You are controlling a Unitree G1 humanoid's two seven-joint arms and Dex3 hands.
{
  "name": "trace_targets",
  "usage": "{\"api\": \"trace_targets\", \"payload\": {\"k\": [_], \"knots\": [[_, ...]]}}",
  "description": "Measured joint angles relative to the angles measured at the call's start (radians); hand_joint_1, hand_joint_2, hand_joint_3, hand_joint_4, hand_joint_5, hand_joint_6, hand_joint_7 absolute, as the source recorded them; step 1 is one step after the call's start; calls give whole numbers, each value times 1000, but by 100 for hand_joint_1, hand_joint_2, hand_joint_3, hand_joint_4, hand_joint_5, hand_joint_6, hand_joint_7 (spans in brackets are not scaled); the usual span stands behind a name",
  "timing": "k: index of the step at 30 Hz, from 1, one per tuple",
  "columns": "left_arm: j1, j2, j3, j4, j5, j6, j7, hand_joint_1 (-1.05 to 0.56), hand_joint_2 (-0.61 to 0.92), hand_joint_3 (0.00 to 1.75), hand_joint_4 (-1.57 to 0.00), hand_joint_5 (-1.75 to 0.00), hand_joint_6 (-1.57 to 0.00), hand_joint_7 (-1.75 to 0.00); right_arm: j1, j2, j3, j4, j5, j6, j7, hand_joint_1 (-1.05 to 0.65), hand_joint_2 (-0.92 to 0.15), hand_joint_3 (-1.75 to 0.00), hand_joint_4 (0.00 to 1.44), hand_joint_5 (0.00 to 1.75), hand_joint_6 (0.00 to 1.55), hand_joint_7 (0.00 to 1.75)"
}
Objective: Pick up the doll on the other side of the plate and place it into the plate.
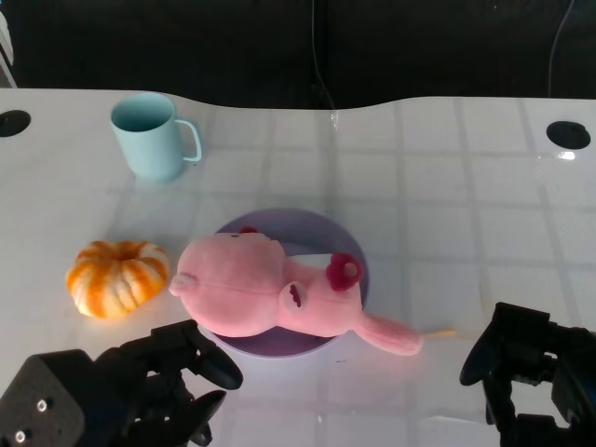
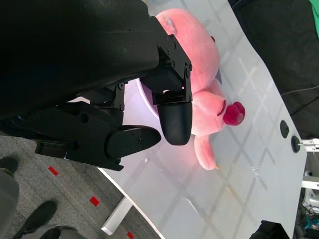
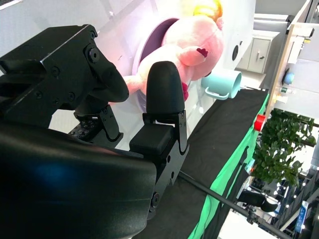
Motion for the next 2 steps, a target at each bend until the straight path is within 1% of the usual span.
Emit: {"api": "trace_targets", "payload": {"k": [2], "knots": [[0,0,2,0,-1,0,0,-15,92,57,-52,-170,-51,-140,0,0,0,-2,0,3,0,12,-46,-128,82,167,77,134]]}}
